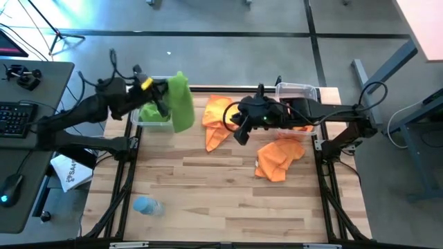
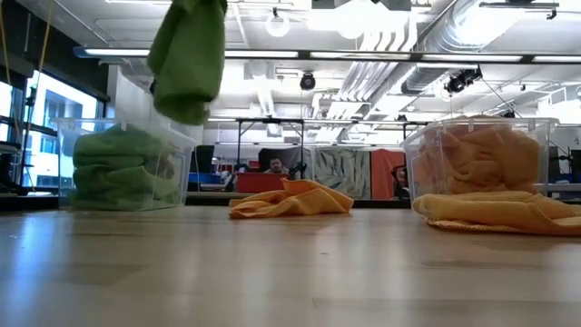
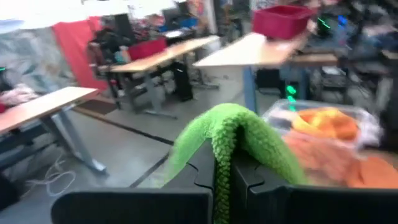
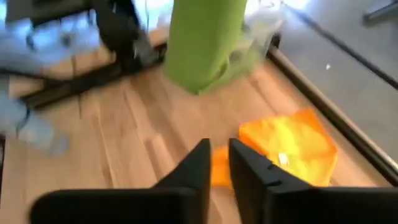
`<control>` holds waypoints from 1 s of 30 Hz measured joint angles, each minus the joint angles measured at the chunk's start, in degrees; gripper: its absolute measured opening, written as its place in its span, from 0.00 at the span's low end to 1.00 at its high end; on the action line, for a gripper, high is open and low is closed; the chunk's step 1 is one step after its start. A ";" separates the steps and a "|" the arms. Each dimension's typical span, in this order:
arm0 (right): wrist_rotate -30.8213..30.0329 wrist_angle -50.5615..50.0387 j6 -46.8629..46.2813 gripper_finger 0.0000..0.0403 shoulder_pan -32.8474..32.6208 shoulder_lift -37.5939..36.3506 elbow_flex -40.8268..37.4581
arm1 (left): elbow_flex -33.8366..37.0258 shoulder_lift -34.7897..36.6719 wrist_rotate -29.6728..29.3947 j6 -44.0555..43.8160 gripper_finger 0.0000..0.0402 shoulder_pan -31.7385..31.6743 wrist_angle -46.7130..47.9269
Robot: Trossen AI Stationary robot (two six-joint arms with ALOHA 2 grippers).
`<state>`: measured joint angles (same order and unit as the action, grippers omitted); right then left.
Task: Sort microfiber towel by color & place in baskets
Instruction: Put the green microfiber towel into the left transparent bin
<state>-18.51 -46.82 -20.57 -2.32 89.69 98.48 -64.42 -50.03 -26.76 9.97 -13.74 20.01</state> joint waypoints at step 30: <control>-10.77 -5.41 -13.51 0.43 0.04 0.00 0.02 | 0.09 4.88 -19.41 23.99 0.00 -10.62 -4.51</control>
<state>-29.29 -52.23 -34.08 -2.28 89.69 98.50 -64.34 -45.15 -46.17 33.97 -24.36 15.50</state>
